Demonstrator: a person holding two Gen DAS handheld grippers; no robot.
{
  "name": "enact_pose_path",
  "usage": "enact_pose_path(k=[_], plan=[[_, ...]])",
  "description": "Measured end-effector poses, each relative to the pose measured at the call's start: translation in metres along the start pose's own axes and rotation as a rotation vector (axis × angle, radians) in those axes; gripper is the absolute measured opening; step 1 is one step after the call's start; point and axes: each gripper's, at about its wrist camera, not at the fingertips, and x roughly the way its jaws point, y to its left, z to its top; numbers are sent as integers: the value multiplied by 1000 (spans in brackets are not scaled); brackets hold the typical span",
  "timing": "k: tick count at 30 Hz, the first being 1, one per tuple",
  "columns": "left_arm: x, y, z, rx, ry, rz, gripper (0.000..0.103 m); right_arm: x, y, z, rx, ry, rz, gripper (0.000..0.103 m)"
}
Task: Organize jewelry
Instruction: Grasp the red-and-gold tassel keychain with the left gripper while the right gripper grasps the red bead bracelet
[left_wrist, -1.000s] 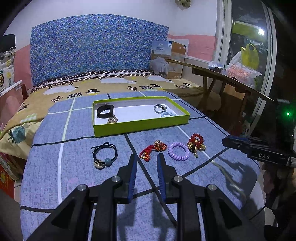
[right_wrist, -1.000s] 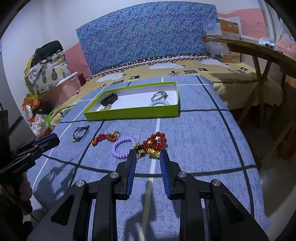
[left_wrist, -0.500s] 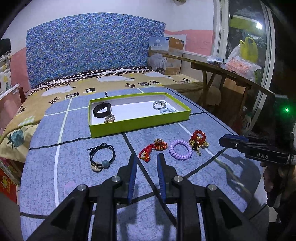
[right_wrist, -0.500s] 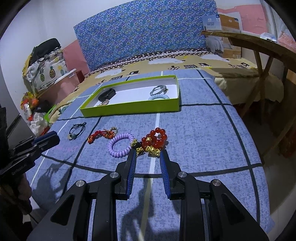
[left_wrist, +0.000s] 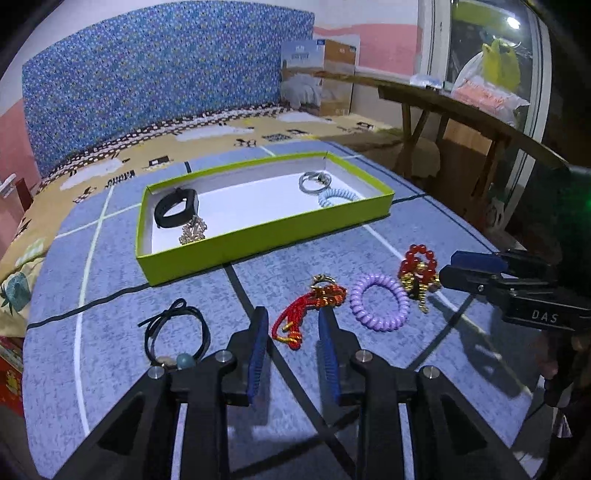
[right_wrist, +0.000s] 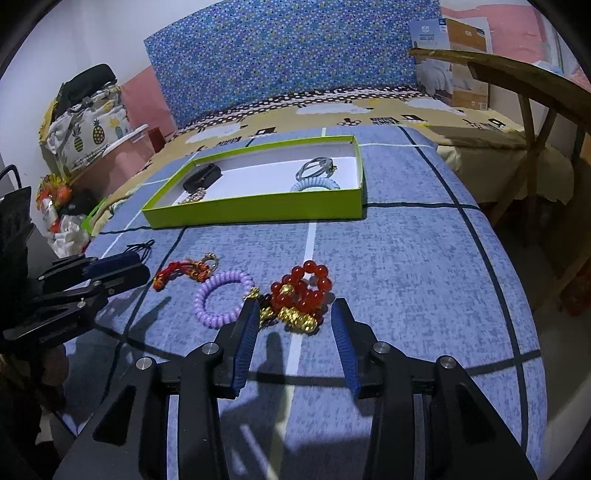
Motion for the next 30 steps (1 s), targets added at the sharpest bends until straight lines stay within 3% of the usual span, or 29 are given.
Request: enact_pose_path(k=[14, 17, 19, 22, 30], plan=[[31, -9, 5, 22, 110, 5, 29, 27, -9, 10, 50, 64, 16, 41], [31, -11, 5, 31, 112, 18, 17, 27, -9, 11, 48, 66, 15, 41], [29, -12, 5, 31, 109, 14, 16, 26, -8, 11, 45, 68, 13, 27], [27, -11, 4, 25, 103, 6, 13, 24, -9, 10, 46, 62, 11, 19], [18, -9, 0, -7, 80, -8, 8, 17, -11, 8, 51, 42, 10, 12]])
